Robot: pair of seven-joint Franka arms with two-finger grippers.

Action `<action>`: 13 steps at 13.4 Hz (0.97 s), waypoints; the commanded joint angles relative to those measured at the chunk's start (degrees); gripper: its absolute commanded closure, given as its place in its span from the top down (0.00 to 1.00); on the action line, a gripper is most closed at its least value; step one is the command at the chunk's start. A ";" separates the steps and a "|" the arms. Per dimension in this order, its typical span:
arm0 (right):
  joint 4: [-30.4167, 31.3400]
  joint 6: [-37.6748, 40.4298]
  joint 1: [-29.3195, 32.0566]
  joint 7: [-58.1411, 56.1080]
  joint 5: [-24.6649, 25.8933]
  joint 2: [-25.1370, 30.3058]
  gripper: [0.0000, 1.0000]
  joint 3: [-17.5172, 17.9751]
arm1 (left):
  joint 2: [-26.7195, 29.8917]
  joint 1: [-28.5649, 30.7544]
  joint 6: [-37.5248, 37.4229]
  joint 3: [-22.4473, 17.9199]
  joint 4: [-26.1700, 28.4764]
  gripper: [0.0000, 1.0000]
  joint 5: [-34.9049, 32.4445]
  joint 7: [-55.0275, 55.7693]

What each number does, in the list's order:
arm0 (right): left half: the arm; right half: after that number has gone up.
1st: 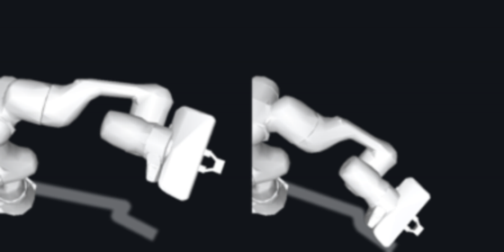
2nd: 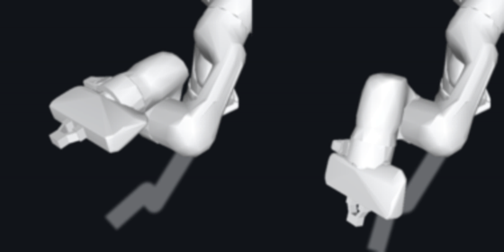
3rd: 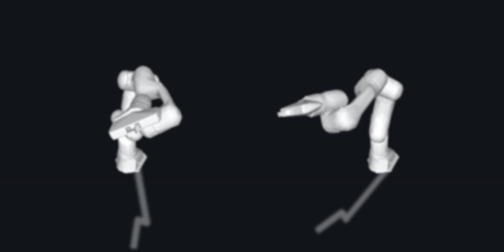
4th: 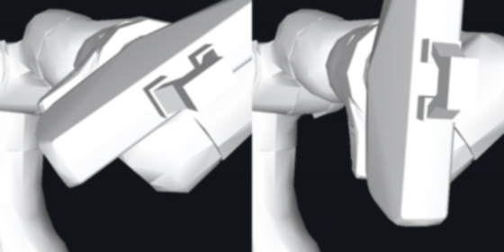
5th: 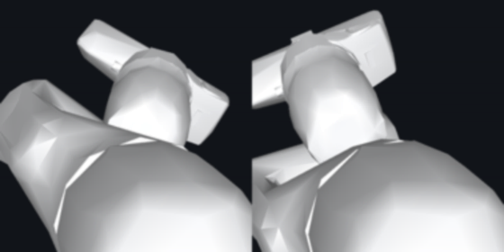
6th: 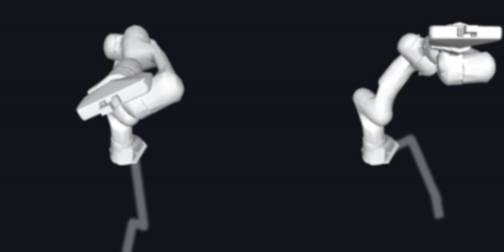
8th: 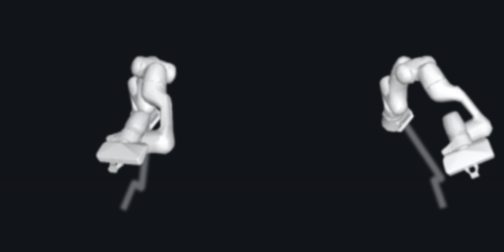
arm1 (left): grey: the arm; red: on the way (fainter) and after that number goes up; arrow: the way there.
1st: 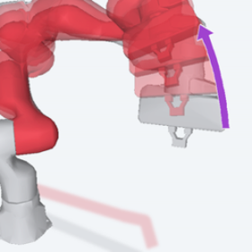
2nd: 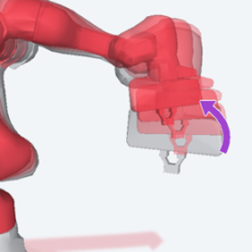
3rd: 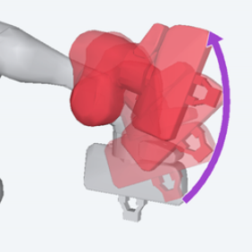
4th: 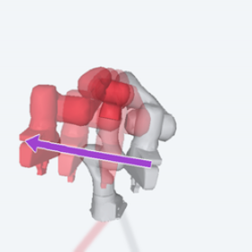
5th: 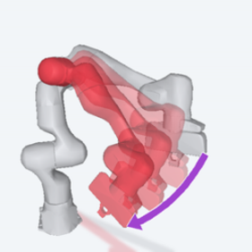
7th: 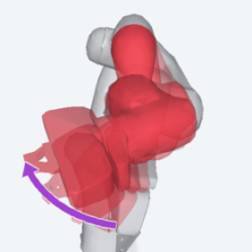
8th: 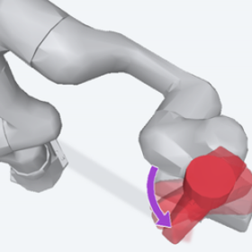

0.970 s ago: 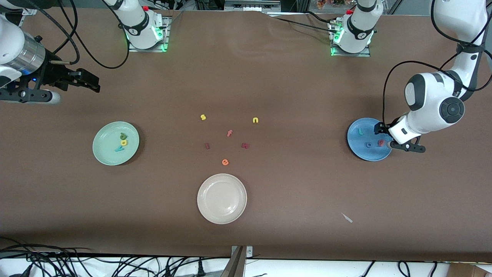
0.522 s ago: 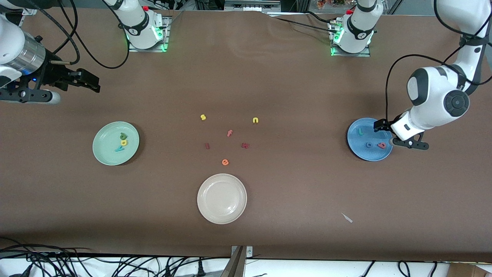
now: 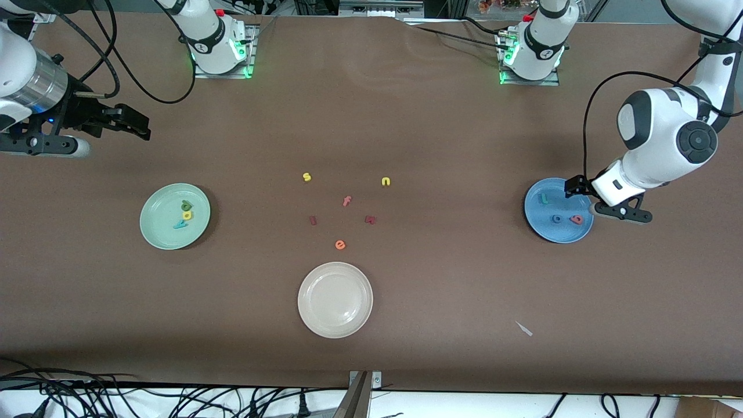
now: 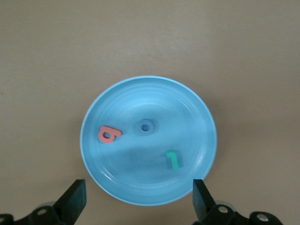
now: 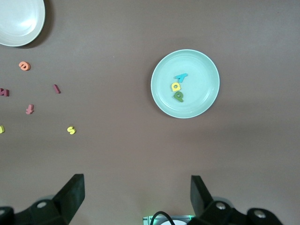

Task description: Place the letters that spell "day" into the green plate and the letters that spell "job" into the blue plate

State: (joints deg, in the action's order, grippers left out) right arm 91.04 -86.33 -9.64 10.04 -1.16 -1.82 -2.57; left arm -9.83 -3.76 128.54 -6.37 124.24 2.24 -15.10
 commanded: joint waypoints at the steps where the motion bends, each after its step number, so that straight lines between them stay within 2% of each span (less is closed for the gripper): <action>1: 0.45 0.02 0.24 0.51 0.63 0.59 1.00 0.19 | 2.52 -0.20 -4.77 1.17 -0.23 1.00 -1.89 0.86; 3: 0.45 0.11 0.33 0.51 0.63 0.59 1.00 0.19 | 4.02 -0.11 -7.67 2.49 -1.27 1.00 -1.97 0.86; 4: 0.45 0.11 0.33 0.51 0.63 0.59 1.00 0.19 | 4.72 0.24 -11.34 2.41 -4.33 1.00 -1.97 0.42; 6: 0.45 0.19 0.33 0.51 0.63 0.59 1.00 0.11 | 5.60 0.59 -26.07 2.41 -14.94 1.00 -1.97 0.94; 9: 0.54 0.20 0.42 0.51 0.63 0.59 1.00 0.11 | 7.70 0.85 -37.70 2.32 -24.90 1.00 -2.06 0.33; 11: 0.54 0.20 0.42 0.51 0.63 0.59 1.00 0.02 | 12.96 1.47 -41.77 3.46 -25.36 1.00 -3.20 0.86; 13: 0.54 0.28 0.33 0.51 0.63 0.59 1.00 0.02 | 14.13 3.92 -43.02 7.84 -25.71 1.00 -3.47 1.20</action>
State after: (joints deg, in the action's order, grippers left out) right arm 91.08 -86.28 -9.56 10.06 -1.13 -1.85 -2.79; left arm 2.98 -2.02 86.63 -2.59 98.20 1.01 -14.91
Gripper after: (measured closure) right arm 0.000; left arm 0.000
